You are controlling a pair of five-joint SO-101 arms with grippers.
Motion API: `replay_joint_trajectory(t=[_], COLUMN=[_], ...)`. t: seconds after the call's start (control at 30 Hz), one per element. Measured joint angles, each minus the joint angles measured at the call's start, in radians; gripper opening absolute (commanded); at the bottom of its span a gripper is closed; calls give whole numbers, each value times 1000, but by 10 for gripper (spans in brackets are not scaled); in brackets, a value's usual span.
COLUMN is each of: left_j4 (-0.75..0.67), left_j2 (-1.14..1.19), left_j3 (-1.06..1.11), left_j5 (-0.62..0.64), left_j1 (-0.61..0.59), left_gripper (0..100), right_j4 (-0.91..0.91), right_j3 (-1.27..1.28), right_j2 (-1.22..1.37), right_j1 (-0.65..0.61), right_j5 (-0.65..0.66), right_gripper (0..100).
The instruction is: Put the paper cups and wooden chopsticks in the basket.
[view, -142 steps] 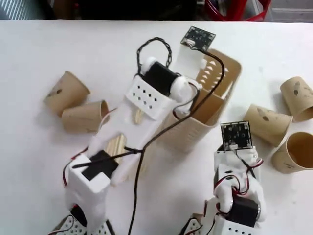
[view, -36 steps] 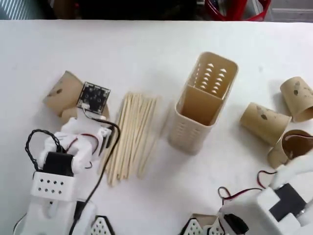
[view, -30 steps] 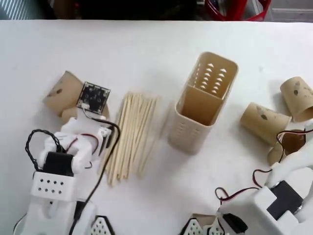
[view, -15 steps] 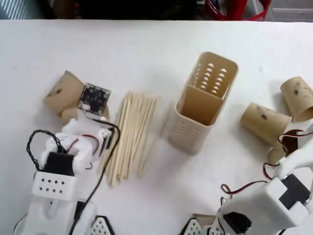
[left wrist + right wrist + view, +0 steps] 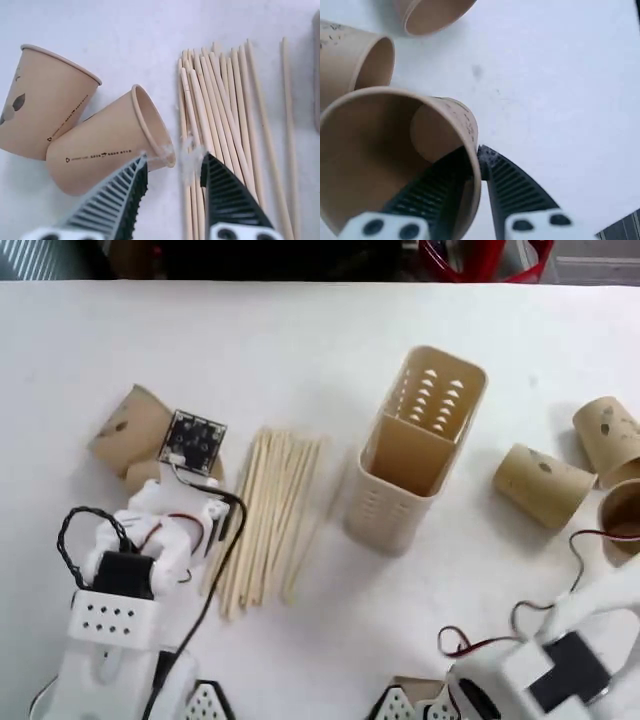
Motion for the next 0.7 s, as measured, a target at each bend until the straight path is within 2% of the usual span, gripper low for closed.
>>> replay_joint_trajectory(t=[0.1, 0.2, 0.37, 0.53, 0.63, 0.7], left_j4=[0, 0, 0, -11, -38, -44], left_j2=[0, 0, 0, 0, 0, 0], left_j3=[0, 0, 0, 20, 41, 43], left_j5=[0, 0, 0, 0, 0, 0], left_j1=[-2, 0, -2, -2, -2, -2], left_gripper=[185, 185, 185, 185, 185, 185], right_j4=[11, 11, 55, 104, 104, 106], right_j3=[0, 0, -77, -215, -227, -227], right_j2=[-127, -262, -431, -427, -361, -305], right_j1=[-21, -109, -407, -749, -888, -922], right_j5=[-69, -180, -379, -552, -582, -591], right_gripper=[17, 17, 16, 17, 17, 17])
